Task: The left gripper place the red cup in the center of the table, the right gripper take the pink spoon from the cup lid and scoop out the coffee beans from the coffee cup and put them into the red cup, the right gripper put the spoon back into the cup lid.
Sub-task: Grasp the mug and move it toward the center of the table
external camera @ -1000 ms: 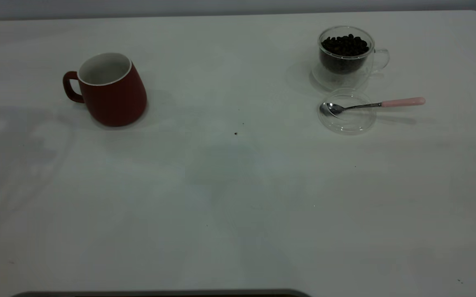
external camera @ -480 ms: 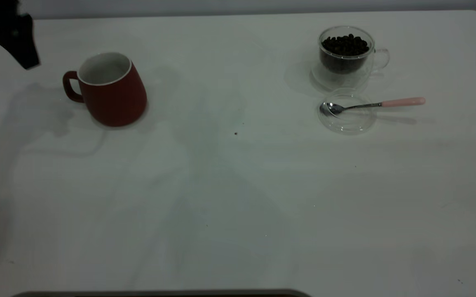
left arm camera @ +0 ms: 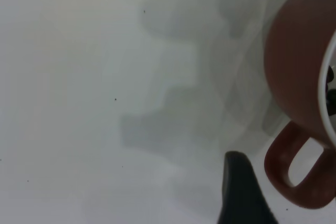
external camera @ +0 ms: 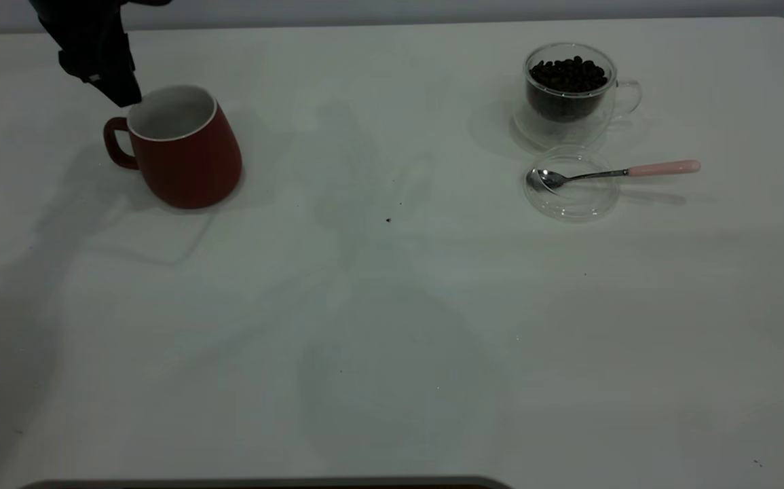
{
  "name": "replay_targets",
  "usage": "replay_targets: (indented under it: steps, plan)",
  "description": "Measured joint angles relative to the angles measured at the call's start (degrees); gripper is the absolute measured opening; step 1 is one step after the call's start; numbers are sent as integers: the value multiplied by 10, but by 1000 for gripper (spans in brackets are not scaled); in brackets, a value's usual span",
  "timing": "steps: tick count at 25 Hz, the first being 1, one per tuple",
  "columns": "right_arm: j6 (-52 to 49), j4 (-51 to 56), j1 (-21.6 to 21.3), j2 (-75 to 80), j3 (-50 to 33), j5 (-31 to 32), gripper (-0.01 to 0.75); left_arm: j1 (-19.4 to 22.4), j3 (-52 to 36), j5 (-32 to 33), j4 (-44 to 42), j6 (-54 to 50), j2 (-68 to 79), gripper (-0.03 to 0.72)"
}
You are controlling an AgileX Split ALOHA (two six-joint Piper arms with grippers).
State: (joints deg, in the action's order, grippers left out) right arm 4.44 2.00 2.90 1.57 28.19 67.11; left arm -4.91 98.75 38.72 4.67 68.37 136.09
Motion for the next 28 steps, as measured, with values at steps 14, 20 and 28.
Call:
replay_targets:
  steps: [14,20,28]
  plan:
    - [0,0,0,0,0,0,502,0,56,133,-8,34,23,493]
    - [0,0,0,0,0,0,502,-1,56,127,-8,37,53,493]
    - [0,0,0,0,0,0,502,-24,56,111,-10,41,71,493]
